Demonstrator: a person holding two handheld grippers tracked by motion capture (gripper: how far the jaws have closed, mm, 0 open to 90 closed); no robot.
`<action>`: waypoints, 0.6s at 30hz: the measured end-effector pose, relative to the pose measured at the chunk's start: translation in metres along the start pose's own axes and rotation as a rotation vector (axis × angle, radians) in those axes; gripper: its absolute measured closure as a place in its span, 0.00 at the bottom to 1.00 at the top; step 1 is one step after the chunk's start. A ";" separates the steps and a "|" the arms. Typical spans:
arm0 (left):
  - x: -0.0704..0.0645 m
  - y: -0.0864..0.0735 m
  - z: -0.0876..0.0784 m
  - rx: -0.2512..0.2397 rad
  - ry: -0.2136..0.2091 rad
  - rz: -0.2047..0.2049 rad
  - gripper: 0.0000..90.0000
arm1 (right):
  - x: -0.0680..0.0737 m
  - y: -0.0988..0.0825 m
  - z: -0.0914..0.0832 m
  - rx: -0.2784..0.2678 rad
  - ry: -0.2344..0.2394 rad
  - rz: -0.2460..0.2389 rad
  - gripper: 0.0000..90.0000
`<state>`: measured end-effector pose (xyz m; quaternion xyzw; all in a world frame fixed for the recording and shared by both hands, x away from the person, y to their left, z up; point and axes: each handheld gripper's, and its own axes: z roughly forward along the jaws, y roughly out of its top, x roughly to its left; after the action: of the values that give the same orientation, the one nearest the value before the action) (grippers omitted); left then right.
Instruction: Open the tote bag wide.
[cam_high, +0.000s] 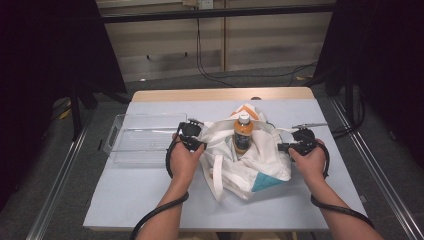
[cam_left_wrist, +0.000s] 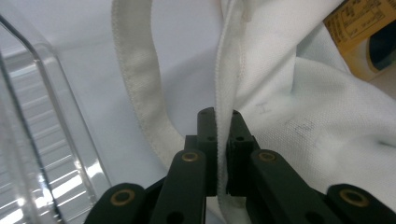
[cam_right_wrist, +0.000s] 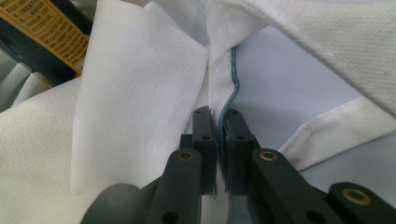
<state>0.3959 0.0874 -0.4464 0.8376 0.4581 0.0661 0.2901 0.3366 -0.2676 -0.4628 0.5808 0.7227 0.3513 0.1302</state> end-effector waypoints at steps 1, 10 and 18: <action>0.000 -0.001 0.001 -0.007 -0.001 -0.006 0.97 | 0.000 0.000 0.000 -0.002 -0.001 0.002 0.96; 0.001 -0.001 -0.007 -0.041 -0.020 -0.023 0.88 | 0.004 0.002 -0.009 -0.027 -0.019 -0.036 0.84; -0.001 0.001 -0.018 -0.070 -0.051 -0.042 0.73 | 0.008 0.007 -0.021 -0.036 -0.026 -0.077 0.77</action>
<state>0.3890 0.0940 -0.4310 0.8186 0.4653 0.0547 0.3323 0.3267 -0.2667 -0.4417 0.5549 0.7362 0.3512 0.1634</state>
